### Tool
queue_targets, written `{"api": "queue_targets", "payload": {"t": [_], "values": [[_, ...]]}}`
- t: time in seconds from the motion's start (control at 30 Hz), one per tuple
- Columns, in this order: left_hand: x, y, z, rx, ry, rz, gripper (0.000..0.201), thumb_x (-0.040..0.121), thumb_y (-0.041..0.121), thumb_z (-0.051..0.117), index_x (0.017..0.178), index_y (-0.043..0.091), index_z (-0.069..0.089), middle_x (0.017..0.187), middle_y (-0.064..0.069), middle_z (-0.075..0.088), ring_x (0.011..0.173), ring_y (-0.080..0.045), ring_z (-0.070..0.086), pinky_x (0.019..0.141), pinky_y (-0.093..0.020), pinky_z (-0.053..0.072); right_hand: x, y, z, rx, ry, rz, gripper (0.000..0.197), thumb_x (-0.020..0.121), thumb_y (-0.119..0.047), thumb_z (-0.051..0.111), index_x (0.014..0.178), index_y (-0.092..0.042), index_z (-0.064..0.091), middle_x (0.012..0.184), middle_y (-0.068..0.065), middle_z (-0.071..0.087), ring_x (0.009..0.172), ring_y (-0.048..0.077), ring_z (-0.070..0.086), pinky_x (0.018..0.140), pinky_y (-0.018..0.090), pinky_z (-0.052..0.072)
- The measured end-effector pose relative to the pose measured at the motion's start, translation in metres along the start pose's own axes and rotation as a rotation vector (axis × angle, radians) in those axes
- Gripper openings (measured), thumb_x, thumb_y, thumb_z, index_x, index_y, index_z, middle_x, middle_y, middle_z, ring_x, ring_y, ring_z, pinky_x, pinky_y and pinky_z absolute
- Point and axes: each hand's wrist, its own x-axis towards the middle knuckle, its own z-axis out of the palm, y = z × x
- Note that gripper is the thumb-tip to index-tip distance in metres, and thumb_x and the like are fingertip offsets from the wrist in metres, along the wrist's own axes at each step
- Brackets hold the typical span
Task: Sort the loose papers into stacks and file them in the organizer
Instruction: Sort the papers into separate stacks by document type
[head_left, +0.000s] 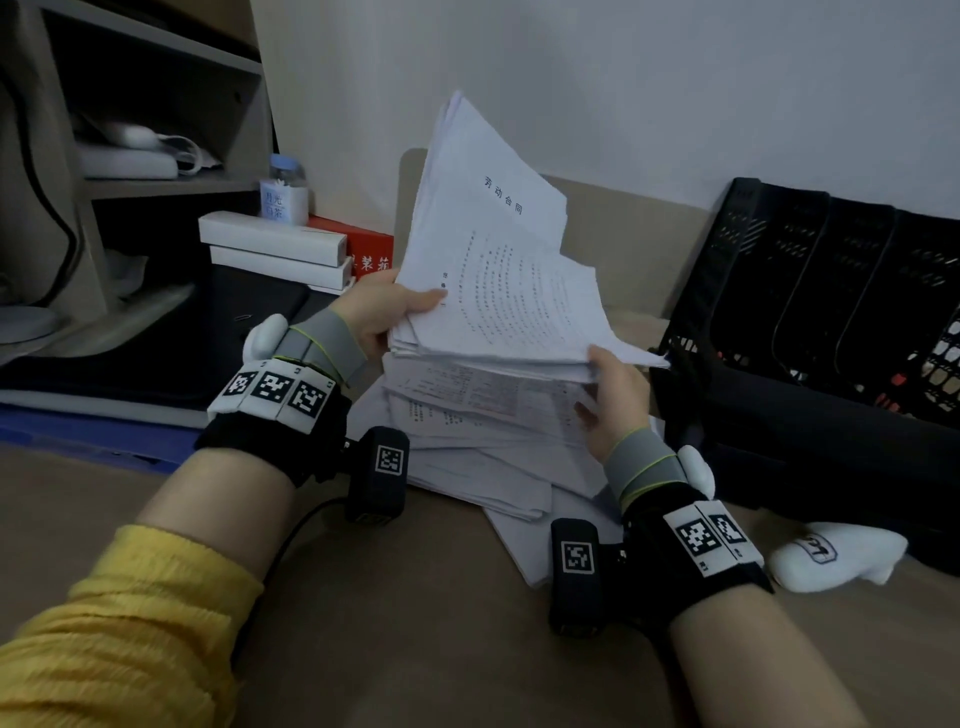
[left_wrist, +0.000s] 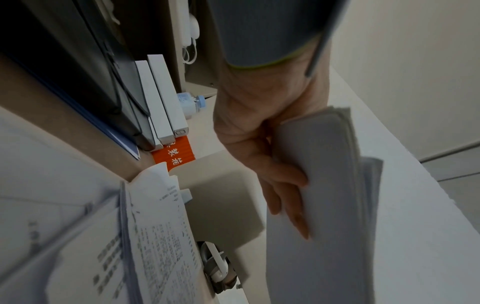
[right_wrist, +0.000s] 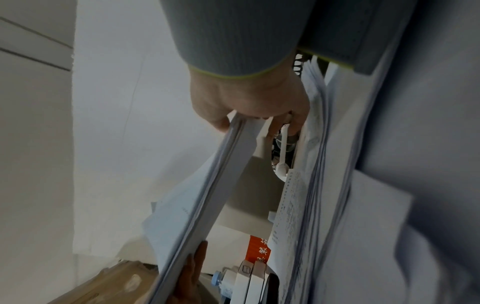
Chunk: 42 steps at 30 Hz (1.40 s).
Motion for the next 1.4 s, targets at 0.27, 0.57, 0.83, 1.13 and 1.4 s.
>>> {"api": "queue_targets", "payload": {"t": [0.27, 0.57, 0.83, 1.13, 1.4], "values": [[-0.001, 0.000, -0.012, 0.084, -0.078, -0.089, 0.032, 0.093, 0.006, 0.057, 0.125, 0.002, 0.056, 0.103, -0.008, 0.067, 0.082, -0.014, 0.068, 0.077, -0.024, 0.058, 0.011, 0.004, -0.018, 0.252, 0.150, 0.205, 0.016, 0.085, -0.032, 0.052, 0.074, -0.020, 0.054, 0.063, -0.003, 0.054, 0.048, 0.014, 0.048, 0.043, 0.016, 0.037], [0.000, -0.006, -0.010, -0.040, -0.047, -0.147, 0.020, 0.101, 0.024, 0.046, 0.101, 0.010, 0.060, 0.072, 0.001, 0.075, 0.063, -0.009, 0.071, 0.051, -0.019, 0.056, 0.009, 0.000, -0.016, 0.253, 0.319, 0.071, 0.024, 0.095, 0.000, 0.029, 0.096, -0.007, 0.052, 0.050, 0.006, 0.052, 0.021, 0.007, 0.038, 0.032, 0.010, 0.031], [0.001, -0.007, -0.004, -0.054, 0.090, -0.112, 0.026, 0.102, 0.040, 0.041, 0.101, 0.019, 0.057, 0.093, 0.001, 0.065, 0.078, -0.012, 0.061, 0.053, -0.023, 0.054, 0.012, 0.003, -0.015, 0.210, 0.417, -0.023, 0.030, 0.099, -0.016, 0.034, 0.120, -0.006, 0.053, 0.089, 0.006, 0.062, 0.061, 0.016, 0.055, 0.043, 0.021, 0.039], [0.005, -0.011, 0.003, -0.027, 0.134, -0.067, 0.029, 0.101, 0.035, 0.044, 0.106, 0.009, 0.055, 0.095, -0.008, 0.063, 0.077, -0.019, 0.062, 0.048, -0.026, 0.057, -0.001, -0.003, -0.003, 0.109, 0.148, 0.017, 0.006, 0.089, -0.006, 0.049, 0.087, -0.011, 0.052, 0.064, 0.006, 0.055, 0.031, 0.005, 0.046, 0.034, 0.014, 0.032], [0.001, -0.017, 0.025, -0.065, 0.121, 0.021, 0.036, 0.098, 0.029, 0.054, 0.121, 0.002, 0.057, 0.106, -0.010, 0.066, 0.080, -0.018, 0.065, 0.056, -0.027, 0.060, -0.023, -0.006, 0.025, -0.245, -0.350, 0.098, 0.005, 0.094, -0.017, 0.054, 0.095, -0.012, 0.052, 0.057, -0.004, 0.069, 0.036, 0.009, 0.034, 0.037, 0.014, 0.022]]}}
